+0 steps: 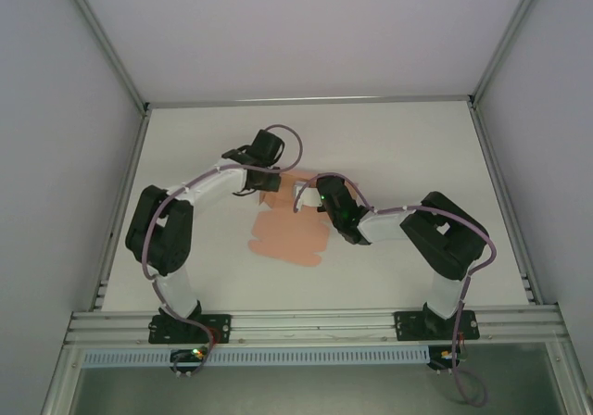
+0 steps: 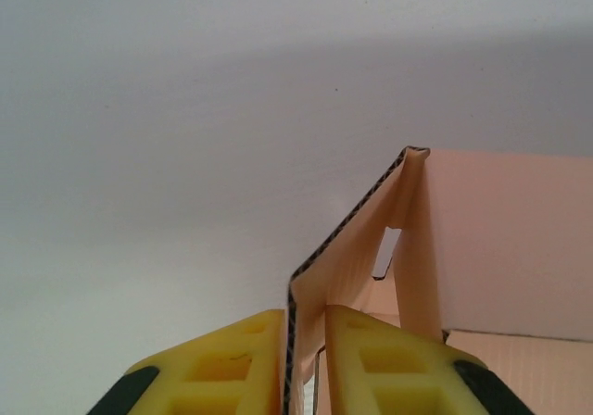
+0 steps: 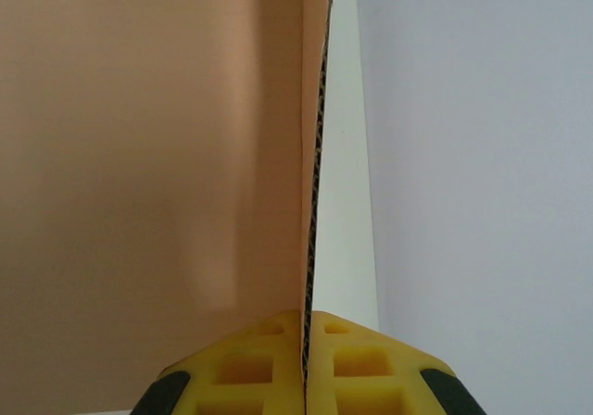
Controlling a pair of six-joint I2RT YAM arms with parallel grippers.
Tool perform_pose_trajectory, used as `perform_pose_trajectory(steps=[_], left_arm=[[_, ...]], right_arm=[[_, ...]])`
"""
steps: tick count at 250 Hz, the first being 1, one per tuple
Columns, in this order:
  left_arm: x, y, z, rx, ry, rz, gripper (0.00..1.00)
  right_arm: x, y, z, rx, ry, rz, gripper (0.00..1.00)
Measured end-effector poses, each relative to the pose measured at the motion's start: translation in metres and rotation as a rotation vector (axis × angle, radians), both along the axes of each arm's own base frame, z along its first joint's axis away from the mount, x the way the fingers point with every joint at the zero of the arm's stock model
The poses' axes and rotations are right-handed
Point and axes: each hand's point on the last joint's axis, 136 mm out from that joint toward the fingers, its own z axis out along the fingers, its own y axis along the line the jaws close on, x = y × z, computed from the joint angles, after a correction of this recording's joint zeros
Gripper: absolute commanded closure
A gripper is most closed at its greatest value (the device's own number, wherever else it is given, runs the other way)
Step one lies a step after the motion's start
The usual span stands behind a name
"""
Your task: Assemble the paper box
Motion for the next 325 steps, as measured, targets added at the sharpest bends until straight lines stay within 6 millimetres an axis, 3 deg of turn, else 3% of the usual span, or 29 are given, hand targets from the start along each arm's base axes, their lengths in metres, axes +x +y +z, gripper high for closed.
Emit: perform_pose_trajectory(steps=[40, 56, 78, 91, 95, 160, 190, 211, 235, 261, 272, 298, 325], left_arm=[[-0.008, -0.002, -0.004, -0.054, 0.008, 0.021, 0.65], [-0.018, 0.002, -0.004, -0.059, 0.018, 0.019, 0.41], [-0.030, 0.009, 0.002, -0.073, 0.014, 0.019, 0.27], [-0.034, 0.016, 0.009, -0.091, -0.002, 0.031, 0.02], [-0.034, 0.020, 0.012, -0.094, -0.011, 0.034, 0.00], [-0.015, 0.105, 0.052, -0.169, -0.151, 0.272, 0.00], [0.004, 0.150, 0.047, -0.184, -0.169, 0.407, 0.00], [0.020, 0.166, 0.031, -0.211, -0.156, 0.450, 0.00], [0.033, 0.160, 0.003, -0.247, -0.105, 0.423, 0.18], [0.045, 0.138, -0.023, -0.316, -0.030, 0.343, 0.38], [0.049, 0.125, -0.030, -0.362, -0.004, 0.298, 0.42], [0.050, 0.097, -0.030, -0.429, 0.008, 0.182, 0.47], [0.043, 0.066, -0.016, -0.509, -0.034, 0.044, 0.49]], right_arm=[[0.001, -0.001, -0.001, 0.000, -0.005, -0.005, 1.00], [0.002, 0.001, 0.001, 0.003, -0.017, 0.001, 1.00], [0.002, 0.001, 0.002, 0.005, -0.027, 0.007, 1.00], [0.001, 0.001, 0.002, 0.008, -0.034, 0.011, 1.00], [0.000, 0.001, 0.002, 0.008, -0.036, 0.012, 1.00], [0.001, 0.001, 0.004, 0.010, -0.083, 0.037, 1.00], [0.001, 0.001, 0.004, 0.011, -0.108, 0.046, 1.00], [0.000, 0.002, 0.005, 0.011, -0.116, 0.052, 1.00], [0.000, 0.003, 0.007, 0.015, -0.122, 0.060, 1.00], [0.000, 0.004, 0.007, 0.016, -0.123, 0.067, 1.00], [0.000, 0.004, 0.007, 0.016, -0.123, 0.068, 1.00], [0.000, 0.003, 0.007, 0.014, -0.123, 0.061, 1.00], [0.001, 0.002, 0.007, 0.015, -0.124, 0.061, 1.00]])
